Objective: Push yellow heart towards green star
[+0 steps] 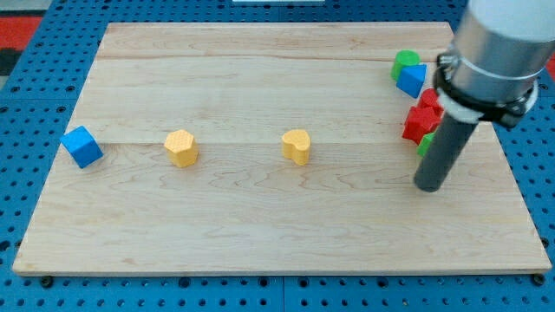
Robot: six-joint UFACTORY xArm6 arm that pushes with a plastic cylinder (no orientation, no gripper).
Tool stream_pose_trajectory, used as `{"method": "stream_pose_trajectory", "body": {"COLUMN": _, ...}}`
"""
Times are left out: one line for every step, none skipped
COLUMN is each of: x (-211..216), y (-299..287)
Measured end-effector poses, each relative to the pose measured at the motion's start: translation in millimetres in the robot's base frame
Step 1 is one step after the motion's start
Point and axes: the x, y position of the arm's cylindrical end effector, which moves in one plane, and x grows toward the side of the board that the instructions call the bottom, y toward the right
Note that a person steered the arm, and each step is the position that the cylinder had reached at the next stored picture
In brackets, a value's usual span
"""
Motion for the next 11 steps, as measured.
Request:
{"method": "stream_pose_trajectory", "body": {"x": 4.9, "y": -39.3}}
{"method": "stream_pose_trajectory", "body": {"x": 1.0, "y": -61.5}}
{"method": "stream_pose_trajectory", "body": {"x": -31.9, "y": -77.1}}
{"method": "stream_pose_trajectory", "body": {"x": -61.7, "y": -78.0}}
{"method": "stream_pose_trajectory", "body": {"x": -97.8, "y": -97.8}}
{"method": "stream_pose_trajectory", "body": {"x": -128.5, "y": -135.7}}
{"method": "stream_pose_trajectory", "body": {"x": -130.0, "y": -176.1}}
{"method": "stream_pose_trajectory", "body": {"x": -118.8, "y": -196.6}}
{"method": "stream_pose_trajectory", "body": {"x": -105.9, "y": -191.9}}
{"method": "stream_pose_trajectory", "body": {"x": -84.7, "y": -180.8}}
{"method": "stream_pose_trajectory", "body": {"x": -64.2, "y": -172.4}}
